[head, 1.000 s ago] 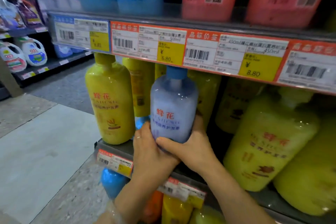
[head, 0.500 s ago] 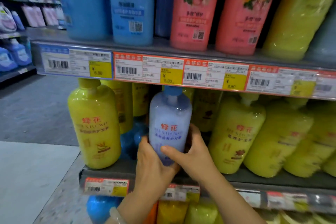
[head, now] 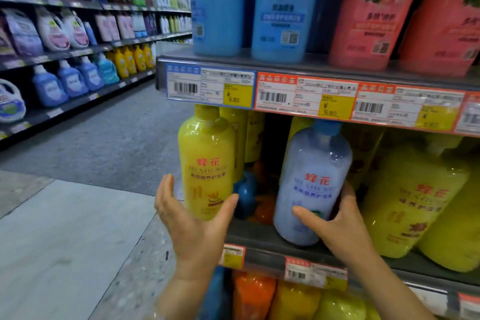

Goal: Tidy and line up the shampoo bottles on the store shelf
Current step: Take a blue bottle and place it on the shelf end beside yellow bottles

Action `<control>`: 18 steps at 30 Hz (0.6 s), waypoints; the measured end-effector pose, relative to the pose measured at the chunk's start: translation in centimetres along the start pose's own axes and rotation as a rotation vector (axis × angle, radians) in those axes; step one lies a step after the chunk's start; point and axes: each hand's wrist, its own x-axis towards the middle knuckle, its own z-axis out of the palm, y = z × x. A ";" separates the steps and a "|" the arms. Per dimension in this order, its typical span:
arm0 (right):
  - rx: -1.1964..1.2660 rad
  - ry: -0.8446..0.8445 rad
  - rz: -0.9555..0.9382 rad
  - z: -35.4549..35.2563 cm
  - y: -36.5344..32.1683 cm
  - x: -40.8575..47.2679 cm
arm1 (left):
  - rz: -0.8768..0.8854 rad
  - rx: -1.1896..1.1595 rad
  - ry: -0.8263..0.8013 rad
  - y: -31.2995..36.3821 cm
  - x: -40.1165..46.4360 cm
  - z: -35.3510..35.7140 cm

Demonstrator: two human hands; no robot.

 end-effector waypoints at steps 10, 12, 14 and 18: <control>-0.097 0.155 -0.026 1.8 1.6 -0.9 | -0.190 0.097 -0.099 -0.5 2.2 2.5; -0.117 0.142 -0.026 1.6 1.6 -0.9 | -0.186 0.075 -0.161 -0.5 2.3 2.4; -0.127 0.120 -0.023 1.3 1.5 -0.9 | -0.191 0.049 -0.254 -0.4 2.5 2.2; -0.119 0.062 -0.018 0.9 1.3 -0.8 | -0.185 -0.075 -0.435 -0.2 3.0 1.9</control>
